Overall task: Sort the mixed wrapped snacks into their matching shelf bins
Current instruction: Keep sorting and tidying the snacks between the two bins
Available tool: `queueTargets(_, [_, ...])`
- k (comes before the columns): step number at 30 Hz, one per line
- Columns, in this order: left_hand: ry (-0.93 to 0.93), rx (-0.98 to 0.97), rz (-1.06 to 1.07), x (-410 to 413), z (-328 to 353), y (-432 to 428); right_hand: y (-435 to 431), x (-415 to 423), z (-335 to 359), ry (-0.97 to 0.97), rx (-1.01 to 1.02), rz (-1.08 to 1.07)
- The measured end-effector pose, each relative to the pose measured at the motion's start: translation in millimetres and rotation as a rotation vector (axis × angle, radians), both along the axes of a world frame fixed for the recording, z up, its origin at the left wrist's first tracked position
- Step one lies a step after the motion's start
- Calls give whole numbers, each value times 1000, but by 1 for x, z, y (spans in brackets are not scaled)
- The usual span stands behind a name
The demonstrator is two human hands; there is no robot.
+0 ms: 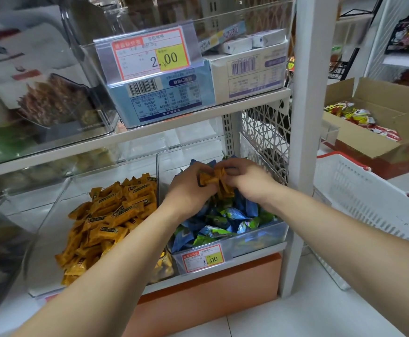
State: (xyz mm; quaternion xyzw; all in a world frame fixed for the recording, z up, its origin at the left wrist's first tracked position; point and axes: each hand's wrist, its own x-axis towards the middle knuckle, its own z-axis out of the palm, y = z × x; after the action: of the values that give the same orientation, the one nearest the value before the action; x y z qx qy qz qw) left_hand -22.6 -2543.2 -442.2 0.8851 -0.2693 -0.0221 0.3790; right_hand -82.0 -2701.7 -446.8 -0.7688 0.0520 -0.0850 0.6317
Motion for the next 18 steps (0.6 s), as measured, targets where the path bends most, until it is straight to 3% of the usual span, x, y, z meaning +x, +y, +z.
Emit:
queueTargets(6, [19, -145, 58, 6, 5, 0, 3, 1, 1, -81, 52, -107])
queueTargets(12, [287, -380, 90, 0, 8, 0, 9, 2, -2, -114, 55, -156])
queueTargets(15, [354, -417, 45, -5, 9, 0, 13, 1, -1, -161, 40, -119])
queueTargets(18, [277, -365, 18, -7, 10, 1, 16, 1, -1, -163, 35, -68])
